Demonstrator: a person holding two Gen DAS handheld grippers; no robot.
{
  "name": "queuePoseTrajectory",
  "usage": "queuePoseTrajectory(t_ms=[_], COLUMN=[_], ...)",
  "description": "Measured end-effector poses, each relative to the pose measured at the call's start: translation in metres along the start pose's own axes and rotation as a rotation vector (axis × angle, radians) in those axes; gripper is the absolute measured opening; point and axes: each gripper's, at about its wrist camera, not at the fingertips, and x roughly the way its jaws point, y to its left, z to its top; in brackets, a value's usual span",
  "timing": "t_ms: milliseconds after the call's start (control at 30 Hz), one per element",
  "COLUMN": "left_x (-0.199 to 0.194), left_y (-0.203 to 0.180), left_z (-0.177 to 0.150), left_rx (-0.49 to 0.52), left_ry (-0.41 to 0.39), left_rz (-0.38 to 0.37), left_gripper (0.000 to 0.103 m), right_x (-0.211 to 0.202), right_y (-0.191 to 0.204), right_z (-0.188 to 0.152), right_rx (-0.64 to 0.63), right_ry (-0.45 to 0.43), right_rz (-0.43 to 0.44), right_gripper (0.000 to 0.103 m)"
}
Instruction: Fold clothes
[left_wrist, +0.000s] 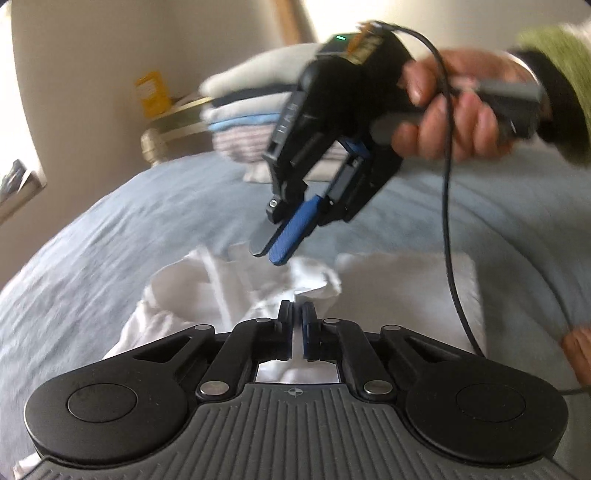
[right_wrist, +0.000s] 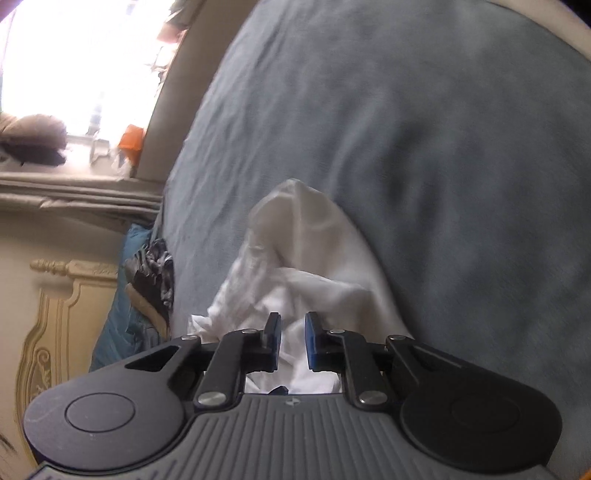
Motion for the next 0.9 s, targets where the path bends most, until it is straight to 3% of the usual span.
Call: queuePoseTrajectory(t_ms=[233, 300, 400, 533, 633, 767, 900], left_x=[0.019, 0.024, 0.019, 0.013, 0.014, 0.020, 0.027], left_y=[0.057, 0.076, 0.094, 0.099, 0.101, 0.111, 0.112], left_z=[-0.009, -0.015, -0.018, -0.021, -0.026, -0.032, -0.031], left_rx=[-0.331, -0.442, -0.560, -0.632, -0.688, -0.791, -0.784], left_ry=[0.060, 0.078, 0.064, 0.074, 0.091, 0.088, 0.083], left_rz=[0.077, 0.096, 0.075, 0.011, -0.030, -0.076, -0.104], left_gripper=[0.004, 0.005, 0.008, 0.026, 0.031, 0.037, 0.041], right_x=[0.007, -0.005, -0.024, -0.030, -0.019, -0.005, 0.004], right_y=[0.011, 0.012, 0.010, 0.011, 0.016, 0.028, 0.033], right_z=[0.024, 0.024, 0.022, 0.016, 0.012, 0.005, 0.002], right_rx=[-0.022, -0.047, -0.098, -0.207, -0.283, -0.385, -0.456], right_ry=[-0.042, -0.075, -0.123, -0.137, -0.105, -0.067, -0.041], right_rz=[0.100, 0.097, 0.066, -0.043, -0.102, -0.115, -0.134], right_gripper=[0.019, 0.033, 0.043, 0.046, 0.047, 0.059, 0.059])
